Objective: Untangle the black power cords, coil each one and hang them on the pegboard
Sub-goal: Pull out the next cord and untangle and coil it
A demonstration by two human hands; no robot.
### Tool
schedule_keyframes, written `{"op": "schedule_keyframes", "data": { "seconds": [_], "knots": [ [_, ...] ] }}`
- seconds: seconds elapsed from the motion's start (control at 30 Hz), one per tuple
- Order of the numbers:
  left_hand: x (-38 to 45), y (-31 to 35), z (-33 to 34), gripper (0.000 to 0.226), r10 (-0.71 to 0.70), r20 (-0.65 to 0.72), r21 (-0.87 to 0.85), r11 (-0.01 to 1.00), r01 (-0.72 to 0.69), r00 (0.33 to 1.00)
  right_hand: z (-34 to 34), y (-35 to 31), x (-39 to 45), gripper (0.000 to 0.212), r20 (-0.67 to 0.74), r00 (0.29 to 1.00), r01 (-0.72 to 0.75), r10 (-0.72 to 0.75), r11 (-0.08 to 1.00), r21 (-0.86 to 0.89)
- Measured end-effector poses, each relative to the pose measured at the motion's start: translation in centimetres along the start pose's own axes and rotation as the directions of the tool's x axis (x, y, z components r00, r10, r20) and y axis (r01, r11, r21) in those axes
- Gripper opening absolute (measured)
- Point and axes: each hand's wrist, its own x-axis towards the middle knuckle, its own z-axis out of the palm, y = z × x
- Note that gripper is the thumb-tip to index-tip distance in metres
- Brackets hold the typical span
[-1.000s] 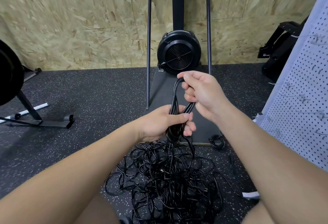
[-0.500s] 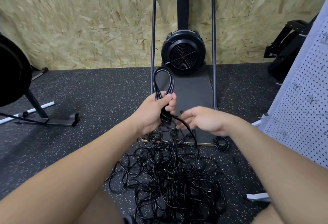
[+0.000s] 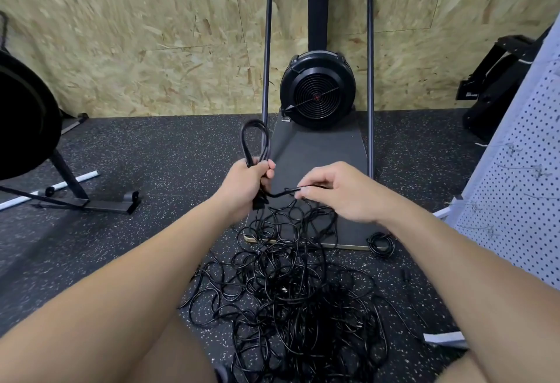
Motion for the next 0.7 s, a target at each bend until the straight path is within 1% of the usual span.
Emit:
{"op": "schedule_keyframes", "data": {
  "seconds": [0.07,0.13,0.17,0.23,0.27,0.3,0.33,0.37,0.43,0.47,0.5,0.6,0.63,0.7],
  "knots": [
    [-1.3,0.3,1.1,0.024,-0.05,0.084,0.057,0.997,0.045,0.995,0.4,-1.4,-0.1,0.015,0.002,0.997,0.076,-0.076,0.995,0.059],
    [-2.9,0.7,2.5,0.047,-0.13,0.172,0.071,0.99,0.12,0.977,1.1,-2.0,0.1,0.02,-0.054,0.996,0.084,-0.078,0.989,0.121],
    [-3.5,0.7,3.2,0.061,-0.16,0.23,0.065,0.987,0.149,0.96,1.4,-2.0,0.3,0.02,-0.103,0.994,0.056,-0.04,0.987,0.152],
    [-3.9,0.5,3.9,0.082,-0.169,0.343,0.053,0.986,0.161,0.924,1.6,-1.9,0.5,0.022,-0.189,0.978,-0.048,0.091,0.975,0.218],
    [-3.9,0.3,4.1,0.088,-0.163,0.388,0.041,0.986,0.16,0.907,1.6,-1.7,0.6,0.029,-0.221,0.962,-0.106,0.158,0.967,0.231],
    [-4.1,0.2,4.3,0.089,-0.157,0.421,0.024,0.987,0.161,0.894,1.5,-1.4,0.6,0.04,-0.251,0.943,-0.162,0.218,0.961,0.224],
    [-4.2,0.1,4.5,0.081,-0.144,0.443,0.016,0.988,0.153,0.885,1.4,-1.1,0.5,0.052,-0.284,0.919,-0.217,0.272,0.954,0.209],
    [-4.4,0.1,4.6,0.065,-0.134,0.458,0.021,0.99,0.14,0.879,1.2,-0.8,0.5,0.061,-0.321,0.895,-0.259,0.31,0.946,0.192],
    [-4.7,0.1,4.6,0.014,-0.105,0.45,0.061,0.994,0.087,0.887,0.7,-0.1,0.4,0.066,-0.361,0.867,-0.288,0.343,0.937,0.198],
    [-4.6,0.0,4.5,0.015,-0.097,0.452,0.064,0.995,0.075,0.887,0.4,0.3,0.4,0.066,-0.343,0.87,-0.287,0.355,0.929,0.234],
    [-4.5,0.0,4.4,0.024,-0.103,0.45,0.056,0.995,0.087,0.887,0.1,0.6,0.5,0.067,-0.299,0.879,-0.29,0.371,0.915,0.28],
    [-3.7,-0.3,3.9,0.021,-0.12,0.431,-0.07,0.984,0.166,0.894,-0.7,1.5,0.5,0.07,-0.151,0.886,-0.356,0.439,0.851,0.385],
    [-3.4,-0.4,3.8,0.02,-0.135,0.407,-0.126,0.971,0.202,0.903,-0.9,1.8,0.4,0.068,-0.108,0.89,-0.374,0.443,0.845,0.383],
    [-2.8,-0.6,3.7,0.017,-0.158,0.345,-0.21,0.948,0.24,0.925,-1.1,2.7,0.2,0.057,-0.011,0.907,-0.398,0.422,0.863,0.31]
  ]
}}
